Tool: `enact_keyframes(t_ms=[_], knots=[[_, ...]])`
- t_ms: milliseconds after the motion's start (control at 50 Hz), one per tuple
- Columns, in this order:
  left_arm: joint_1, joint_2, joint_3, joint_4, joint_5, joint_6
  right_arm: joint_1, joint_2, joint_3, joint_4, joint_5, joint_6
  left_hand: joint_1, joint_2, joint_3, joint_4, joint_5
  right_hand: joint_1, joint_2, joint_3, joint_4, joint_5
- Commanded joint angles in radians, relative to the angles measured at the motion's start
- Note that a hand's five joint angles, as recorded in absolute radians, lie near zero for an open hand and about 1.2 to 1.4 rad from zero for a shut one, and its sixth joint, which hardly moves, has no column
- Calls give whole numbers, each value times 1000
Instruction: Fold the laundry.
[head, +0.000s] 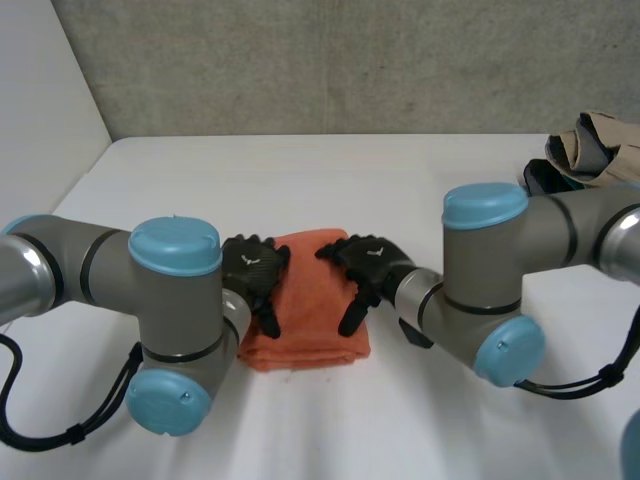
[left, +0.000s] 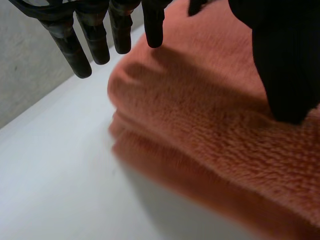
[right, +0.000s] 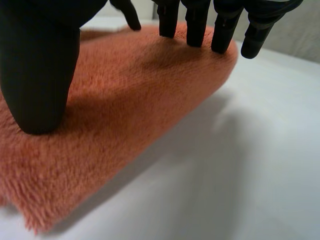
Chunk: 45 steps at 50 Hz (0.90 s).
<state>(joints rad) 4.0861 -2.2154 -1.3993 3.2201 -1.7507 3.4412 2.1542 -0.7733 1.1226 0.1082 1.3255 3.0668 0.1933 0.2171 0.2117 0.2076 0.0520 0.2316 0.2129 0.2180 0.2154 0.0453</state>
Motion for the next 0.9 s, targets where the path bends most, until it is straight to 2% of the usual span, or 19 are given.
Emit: enact_keyframes(t_ms=[20,100,140,260,360,380,460,540,660,900], knots=[[-4,11,-35,1,-47,104,22,39,-17,16,72,-134,70,46,52,56,37,135,154,148,151,147],[-13,35,-40,3,-44,111,24,-9,-12,16,142,-198,61,38,43,47,28,182,201,196,198,194],[-13,90,-41,3,-33,108,24,-81,17,-2,170,-221,26,3,8,12,-7,173,192,187,190,185],[-15,212,-43,12,-7,105,27,-230,147,-157,181,-235,11,-12,-7,-3,-22,53,72,67,69,65],[-1,308,-55,15,77,90,39,-322,299,-286,172,-246,11,-12,-7,-3,-22,53,72,67,69,65],[5,331,-61,15,117,79,68,-337,346,-304,167,-255,11,-12,-7,-3,-22,62,80,75,78,74],[33,378,-82,15,222,32,159,-330,428,-337,167,-270,14,-9,-4,0,-19,62,81,75,78,74],[68,390,-107,15,302,-34,199,-278,480,-422,166,-280,26,2,8,12,-7,71,89,84,87,82],[82,385,-125,20,319,-83,207,-175,477,-530,164,-322,26,2,8,12,-7,112,130,125,128,123],[82,378,-141,38,323,-85,204,-67,381,-539,175,-424,26,2,8,12,-7,273,292,287,289,285]])
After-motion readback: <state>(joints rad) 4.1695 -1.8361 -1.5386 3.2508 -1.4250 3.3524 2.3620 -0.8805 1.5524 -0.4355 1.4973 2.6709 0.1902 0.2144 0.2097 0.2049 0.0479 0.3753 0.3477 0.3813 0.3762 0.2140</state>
